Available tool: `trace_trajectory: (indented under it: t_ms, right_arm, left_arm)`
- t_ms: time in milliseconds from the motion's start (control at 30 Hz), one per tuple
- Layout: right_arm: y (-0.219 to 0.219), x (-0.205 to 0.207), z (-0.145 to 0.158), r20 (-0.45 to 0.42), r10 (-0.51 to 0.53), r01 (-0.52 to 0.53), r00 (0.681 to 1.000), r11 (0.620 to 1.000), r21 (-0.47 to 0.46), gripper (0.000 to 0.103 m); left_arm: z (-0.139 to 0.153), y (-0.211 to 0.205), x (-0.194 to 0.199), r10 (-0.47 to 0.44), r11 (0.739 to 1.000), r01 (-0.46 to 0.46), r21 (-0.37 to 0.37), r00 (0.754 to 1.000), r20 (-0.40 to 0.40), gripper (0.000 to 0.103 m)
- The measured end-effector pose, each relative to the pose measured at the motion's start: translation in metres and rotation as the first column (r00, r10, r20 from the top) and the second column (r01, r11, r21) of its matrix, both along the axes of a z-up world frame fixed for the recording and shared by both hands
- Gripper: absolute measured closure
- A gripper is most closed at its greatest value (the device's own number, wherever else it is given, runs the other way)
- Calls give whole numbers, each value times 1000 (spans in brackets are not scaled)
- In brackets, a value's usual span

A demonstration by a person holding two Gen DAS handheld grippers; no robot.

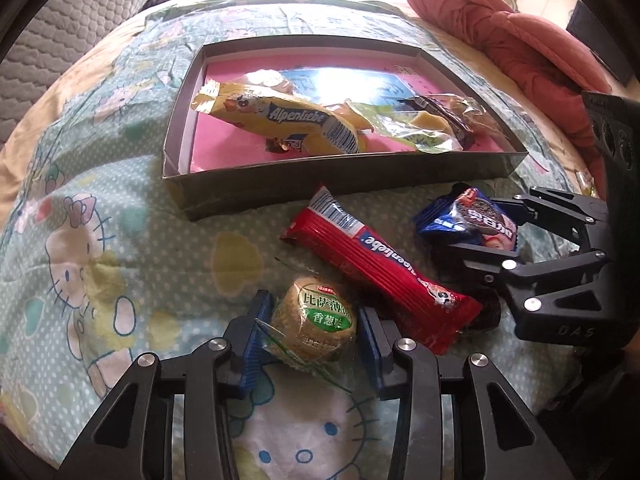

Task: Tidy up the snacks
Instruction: 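Grasp the round biscuit packet with the left tool while the right tool grasps the blue Oreo pack, then lift the biscuit packet over the tray with the left tool while the right tool carries the Oreo pack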

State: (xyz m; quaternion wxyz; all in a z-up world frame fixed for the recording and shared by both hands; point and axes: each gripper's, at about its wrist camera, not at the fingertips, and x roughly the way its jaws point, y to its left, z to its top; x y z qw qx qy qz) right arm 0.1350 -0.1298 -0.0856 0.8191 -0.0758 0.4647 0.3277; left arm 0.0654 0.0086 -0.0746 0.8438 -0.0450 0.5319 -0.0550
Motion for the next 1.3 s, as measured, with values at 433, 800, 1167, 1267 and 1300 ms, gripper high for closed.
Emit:
trace_trajectory:
  t_ms: [433,800,1167,1267,1300]
  right_arm:
    - [-26,2,25,-33,-51,56,998,984,168,46]
    - [-33,2,49,28,-63,54,998,971,234,46]
    - [-42,12,61,60,-98,79,993,961,263,46]
    - [-46,15,64,64,-113,91,992,958,273,46]
    - [-48,16,64,63,-116,95,991,957,276,46]
  left_arm:
    - [33,26,-7,82,994,-78,-80,995,50,63]
    - [61,18,-7,79,994,-70,-82,990,114,63]
    - [70,5,8,79,994,-69,-85,989,126,63]
    - [70,3,11,76,994,-66,-85,989,127,63]
    - [71,2,12,75,994,-65,-85,989,129,63]
